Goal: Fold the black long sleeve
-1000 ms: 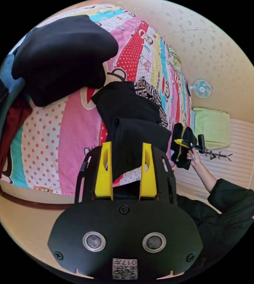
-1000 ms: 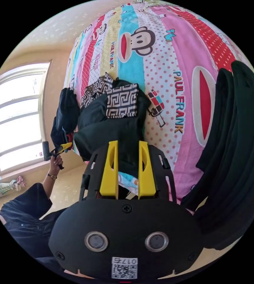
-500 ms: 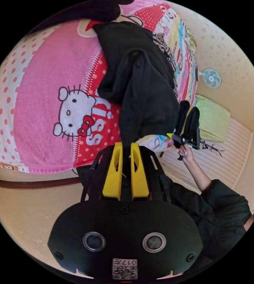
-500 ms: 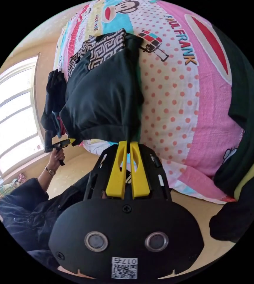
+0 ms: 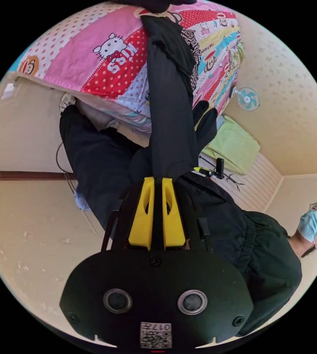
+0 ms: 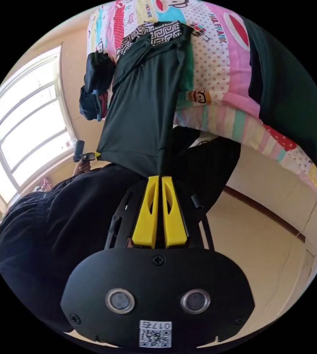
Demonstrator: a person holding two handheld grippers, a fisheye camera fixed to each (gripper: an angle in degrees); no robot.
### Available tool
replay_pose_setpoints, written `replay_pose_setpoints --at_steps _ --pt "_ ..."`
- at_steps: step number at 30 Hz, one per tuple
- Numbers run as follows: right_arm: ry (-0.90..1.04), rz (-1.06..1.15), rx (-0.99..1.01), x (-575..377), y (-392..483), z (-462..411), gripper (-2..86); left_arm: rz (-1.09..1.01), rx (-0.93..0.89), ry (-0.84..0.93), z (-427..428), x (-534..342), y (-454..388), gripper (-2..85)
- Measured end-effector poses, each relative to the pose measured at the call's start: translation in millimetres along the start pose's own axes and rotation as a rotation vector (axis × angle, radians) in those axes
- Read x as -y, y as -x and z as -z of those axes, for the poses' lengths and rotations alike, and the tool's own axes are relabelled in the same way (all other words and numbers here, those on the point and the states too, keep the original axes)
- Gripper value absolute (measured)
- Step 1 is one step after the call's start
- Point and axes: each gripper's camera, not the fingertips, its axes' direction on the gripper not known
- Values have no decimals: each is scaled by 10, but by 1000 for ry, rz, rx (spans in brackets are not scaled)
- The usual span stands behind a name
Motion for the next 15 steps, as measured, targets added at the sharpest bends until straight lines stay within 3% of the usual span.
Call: replay_pose_setpoints --at_steps 6,11,15 --pt "-158 1 223 403 -113 450 13 12 -226 -127 320 369 71 40" --pt "-235 112 110 1599 174 1088 16 -107 -200 -154 697 1330 -420 41" --pt "-295 144 -31 2781 573 1450 30 -209 -136 -317 1069 2145 -905 61"
